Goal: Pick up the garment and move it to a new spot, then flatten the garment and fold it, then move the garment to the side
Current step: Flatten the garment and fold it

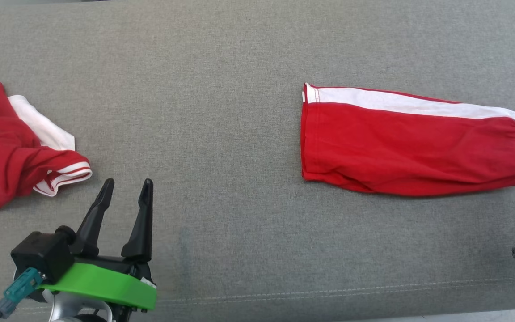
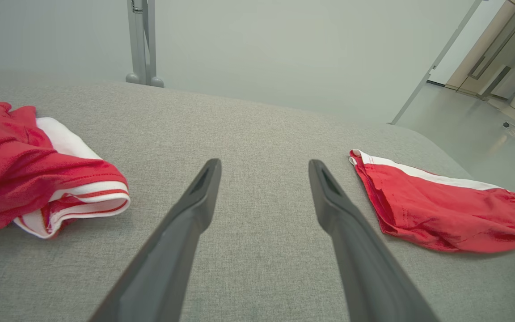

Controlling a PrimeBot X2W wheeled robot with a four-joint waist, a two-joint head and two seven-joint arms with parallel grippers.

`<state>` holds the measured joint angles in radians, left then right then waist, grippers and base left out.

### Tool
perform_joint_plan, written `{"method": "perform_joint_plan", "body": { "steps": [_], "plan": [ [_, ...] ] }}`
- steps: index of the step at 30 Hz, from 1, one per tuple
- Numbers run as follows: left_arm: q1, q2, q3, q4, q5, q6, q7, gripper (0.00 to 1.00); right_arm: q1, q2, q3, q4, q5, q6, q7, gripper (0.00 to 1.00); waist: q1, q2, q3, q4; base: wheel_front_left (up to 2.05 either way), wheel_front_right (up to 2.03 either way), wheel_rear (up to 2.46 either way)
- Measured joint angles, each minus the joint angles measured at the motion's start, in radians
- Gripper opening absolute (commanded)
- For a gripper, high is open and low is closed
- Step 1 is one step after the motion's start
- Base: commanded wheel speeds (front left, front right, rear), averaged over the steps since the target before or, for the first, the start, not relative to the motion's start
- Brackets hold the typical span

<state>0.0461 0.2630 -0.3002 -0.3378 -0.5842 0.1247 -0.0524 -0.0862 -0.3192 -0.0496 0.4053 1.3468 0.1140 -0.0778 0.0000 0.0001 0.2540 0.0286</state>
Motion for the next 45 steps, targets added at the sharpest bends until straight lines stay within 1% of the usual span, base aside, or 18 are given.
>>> {"method": "perform_joint_plan", "body": {
  "steps": [3,7,12,13,20,27,30,32,35,37,38,39,42,43,44,45],
  "plan": [
    [0.0,-0.005,-0.014,-0.001,0.0,0.0,0.011,1.0,0.0,-0.009,0.001,-0.036,-0.002,0.0,-0.001,0.0,0.0,0.0,-0.002,-0.01,0.0,0.0,0.0],
    [-0.001,-0.018,-0.027,0.0,0.0,0.0,0.014,1.0,-0.001,-0.038,0.042,-0.097,-0.038,0.0,0.007,0.0,0.0,0.0,-0.006,-0.01,0.0,0.0,0.0],
    [-0.004,-0.028,-0.046,0.0,0.0,0.0,0.026,1.0,-0.002,-0.095,0.101,-0.185,-0.102,0.001,0.043,0.0,0.0,0.0,-0.014,0.008,0.0,0.0,0.0],
    [-0.004,-0.03,-0.048,0.0,0.0,0.0,0.027,1.0,-0.008,-0.116,0.13,-0.222,-0.128,0.002,0.065,0.0,0.0,0.0,-0.016,0.018,0.0,0.0,0.0],
    [-0.011,-0.051,-0.06,0.008,-0.004,-0.001,0.027,1.0,-0.031,-0.164,0.223,-0.336,-0.181,0.009,0.158,0.0,0.0,0.0,-0.016,0.066,0.0,0.0,0.0],
    [-0.057,-0.06,-0.072,0.036,-0.007,-0.011,0.026,1.0,-0.04,-0.198,0.267,-0.368,-0.206,0.006,0.231,0.0,0.0,0.0,-0.014,0.136,0.0,0.0,0.0],
    [-0.068,-0.069,-0.072,0.047,-0.01,-0.012,0.023,1.0,-0.051,-0.204,0.288,-0.376,-0.219,-0.011,0.264,0.0,0.0,0.0,-0.015,0.169,0.0,0.0,0.0],
    [-0.07,-0.077,-0.076,0.057,-0.011,-0.02,0.02,1.0,-0.054,-0.21,0.301,-0.385,-0.226,-0.015,0.286,0.0,0.0,0.0,-0.017,0.191,0.0,0.0,0.0],
    [-0.071,-0.086,-0.082,0.073,-0.016,-0.021,0.019,1.0,-0.061,-0.215,0.323,-0.391,-0.237,-0.036,0.316,0.0,0.0,0.0,-0.02,0.223,0.0,0.0,0.0],
    [-0.073,-0.088,-0.082,0.079,-0.019,-0.021,0.016,1.0,-0.074,-0.215,0.338,-0.395,-0.242,-0.039,0.335,0.0,0.0,0.0,-0.022,0.243,0.0,0.0,0.0],
    [-0.074,-0.089,-0.082,0.083,-0.019,-0.021,0.016,1.0,-0.08,-0.214,0.345,-0.397,-0.244,-0.046,0.341,0.0,0.0,0.0,-0.023,0.252,0.0,0.0,0.0],
    [-0.081,-0.091,-0.082,0.096,-0.019,-0.029,0.007,1.0,-0.091,-0.213,0.363,-0.398,-0.248,-0.056,0.364,0.0,0.0,0.0,-0.028,0.277,0.0,0.0,0.0],
    [-0.087,-0.094,-0.076,0.103,-0.02,-0.029,-0.002,1.0,-0.094,-0.205,0.394,-0.397,-0.252,-0.074,0.402,0.0,0.0,0.0,-0.037,0.298,0.0,0.0,0.0],
    [-0.087,-0.094,-0.075,0.104,-0.02,-0.029,-0.002,1.0,-0.094,-0.198,0.397,-0.397,-0.252,-0.084,0.406,0.03,0.0,0.0,-0.04,0.3,0.0,0.0,0.0],
    [-0.087,-0.094,-0.075,0.105,-0.02,-0.029,-0.002,1.0,-0.094,-0.196,0.4,-0.396,-0.253,-0.091,0.408,0.4,0.0,0.0,-0.042,0.302,0.0,0.0,0.0],
    [-0.087,-0.094,-0.073,0.105,-0.02,-0.029,-0.003,1.0,-0.094,-0.196,0.404,-0.396,-0.255,-0.092,0.416,0.75,0.0,0.0,-0.043,0.302,0.0,0.0,0.0]
  ]
}}
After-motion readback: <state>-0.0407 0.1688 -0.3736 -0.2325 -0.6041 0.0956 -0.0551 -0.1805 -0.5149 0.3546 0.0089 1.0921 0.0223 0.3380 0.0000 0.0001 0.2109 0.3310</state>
